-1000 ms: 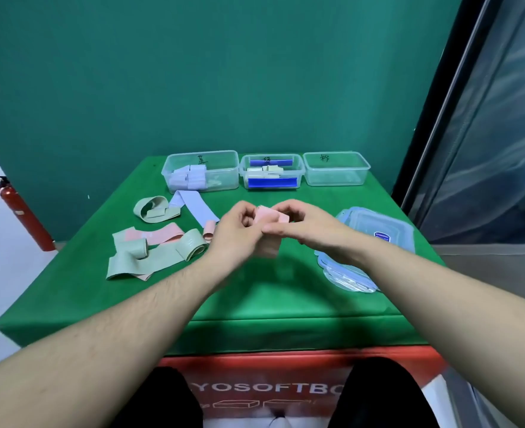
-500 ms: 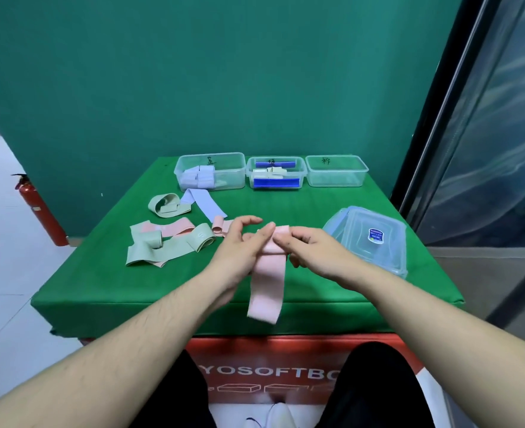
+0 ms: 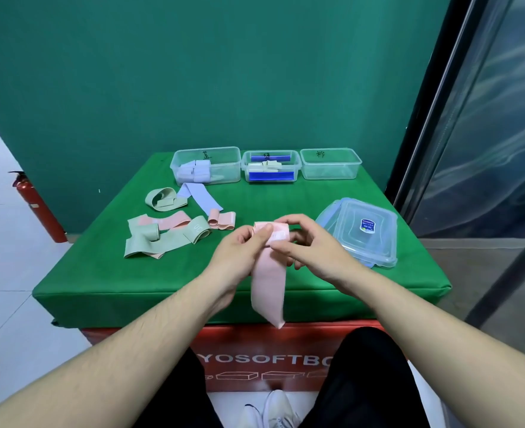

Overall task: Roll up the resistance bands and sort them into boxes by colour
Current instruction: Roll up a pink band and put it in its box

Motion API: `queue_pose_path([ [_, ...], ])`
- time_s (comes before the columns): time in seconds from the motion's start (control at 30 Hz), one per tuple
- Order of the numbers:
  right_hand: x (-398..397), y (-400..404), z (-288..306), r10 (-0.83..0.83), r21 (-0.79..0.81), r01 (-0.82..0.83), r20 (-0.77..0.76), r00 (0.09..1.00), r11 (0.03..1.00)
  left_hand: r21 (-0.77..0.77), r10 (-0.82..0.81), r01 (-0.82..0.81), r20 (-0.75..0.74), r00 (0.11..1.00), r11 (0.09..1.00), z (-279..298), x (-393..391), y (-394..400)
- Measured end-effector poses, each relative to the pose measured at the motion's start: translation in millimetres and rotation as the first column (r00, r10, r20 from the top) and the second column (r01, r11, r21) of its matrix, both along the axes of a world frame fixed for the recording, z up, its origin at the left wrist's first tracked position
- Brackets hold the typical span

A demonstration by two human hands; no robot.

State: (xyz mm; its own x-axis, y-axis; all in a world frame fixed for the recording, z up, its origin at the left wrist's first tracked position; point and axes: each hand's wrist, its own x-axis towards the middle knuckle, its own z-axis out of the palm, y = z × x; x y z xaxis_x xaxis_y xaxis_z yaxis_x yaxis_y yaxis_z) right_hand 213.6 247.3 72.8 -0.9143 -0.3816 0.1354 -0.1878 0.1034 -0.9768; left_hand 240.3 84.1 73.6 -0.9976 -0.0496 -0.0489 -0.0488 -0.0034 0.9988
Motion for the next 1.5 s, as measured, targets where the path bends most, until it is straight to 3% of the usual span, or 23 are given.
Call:
queue_pose_path([
  [0.13,3,2,0,-0.034,0.029,0.036,-0.044,0.998,0.999,-0.066,-0.089,0.094,0.073,0.993,0.993,-3,4,5],
  [0.23,2,-1,-3,-0.118,0.017,0.118,0.004,0.993,0.993,0.015,-0.113,0.112,0.097,0.989,0.994,-2,7,9],
  [0.43,-2,-8,-3,-0.215,0.016,0.214,0.04,0.976,0.977,0.028,-0.094,0.095,-0.033,0.995,0.995,-4,4,8],
  [0.7,-9,-10,-17,-0.06,-0.046,0.067,0.138,0.989,0.997,0.011,0.037,-0.038,0.019,0.999,0.999,-17,-14,1],
  [0.77,-16,-12,-23,-0.102,-0.041,0.109,0.152,0.983,0.993,-0.023,0.042,-0.041,0.019,0.999,0.999,-21,-21,-1],
  [0.97,-46,-25,-34,-0.253,-0.032,0.262,0.178,0.951,0.965,-0.009,0.019,-0.019,0.004,1.0,1.0,-33,-50,-5],
  [1.13,-81,-34,-38,-0.271,-0.002,0.276,0.179,0.946,0.961,-0.124,0.108,-0.116,-0.067,0.992,0.985,-46,-85,-19],
  [1.27,-112,-39,-45,-0.266,0.017,0.268,0.195,0.944,0.963,-0.143,0.169,-0.171,-0.03,0.985,0.975,-57,-115,-24],
  [1.43,-160,-48,-62,-0.374,0.116,0.363,0.095,0.922,0.924,-0.102,0.167,-0.163,0.036,0.985,0.981,-71,-158,-30],
  [1.5,-179,-52,-66,-0.366,0.115,0.352,0.147,0.919,0.929,-0.095,0.172,-0.166,0.067,0.983,0.982,-76,-178,-31],
])
